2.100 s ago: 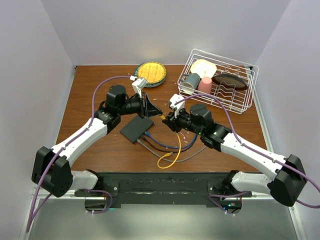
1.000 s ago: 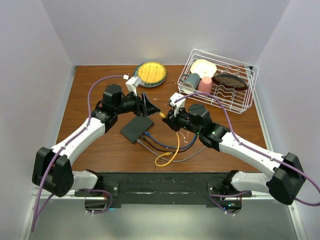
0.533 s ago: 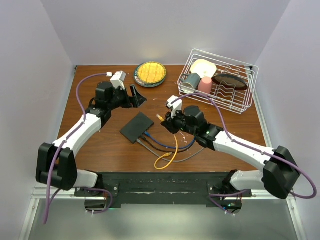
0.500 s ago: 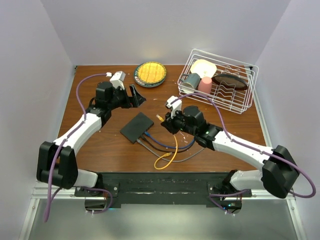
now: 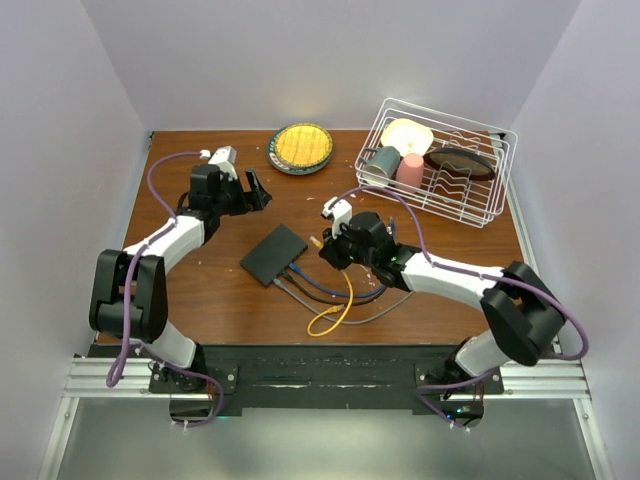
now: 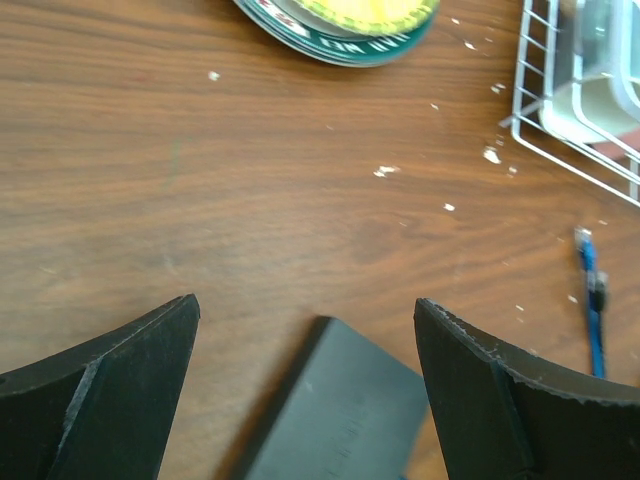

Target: Insert the plug into the switch port

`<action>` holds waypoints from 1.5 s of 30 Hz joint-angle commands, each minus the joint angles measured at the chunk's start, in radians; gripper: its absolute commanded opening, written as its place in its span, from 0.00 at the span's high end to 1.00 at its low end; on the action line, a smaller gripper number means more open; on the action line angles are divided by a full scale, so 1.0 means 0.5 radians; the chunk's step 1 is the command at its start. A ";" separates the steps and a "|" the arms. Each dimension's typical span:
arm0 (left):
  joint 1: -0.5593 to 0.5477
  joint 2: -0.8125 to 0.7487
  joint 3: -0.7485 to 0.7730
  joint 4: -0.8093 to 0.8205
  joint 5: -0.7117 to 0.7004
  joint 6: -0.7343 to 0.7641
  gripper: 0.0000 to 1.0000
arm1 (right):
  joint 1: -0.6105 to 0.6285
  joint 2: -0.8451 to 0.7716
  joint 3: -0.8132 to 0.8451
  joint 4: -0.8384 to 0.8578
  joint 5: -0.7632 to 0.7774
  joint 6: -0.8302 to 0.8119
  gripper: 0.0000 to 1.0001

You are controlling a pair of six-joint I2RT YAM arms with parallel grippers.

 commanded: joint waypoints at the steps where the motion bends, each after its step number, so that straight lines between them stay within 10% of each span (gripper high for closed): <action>1: 0.026 0.101 0.041 0.181 -0.113 0.119 0.06 | -0.016 0.119 0.144 0.160 -0.040 0.049 1.00; 17: 0.051 0.350 0.026 0.341 0.095 0.242 0.12 | -0.016 0.646 0.414 0.194 -0.083 0.055 1.00; 45: 0.005 0.660 0.032 0.476 0.611 0.165 0.32 | 0.113 0.530 0.233 -0.030 0.071 0.043 1.00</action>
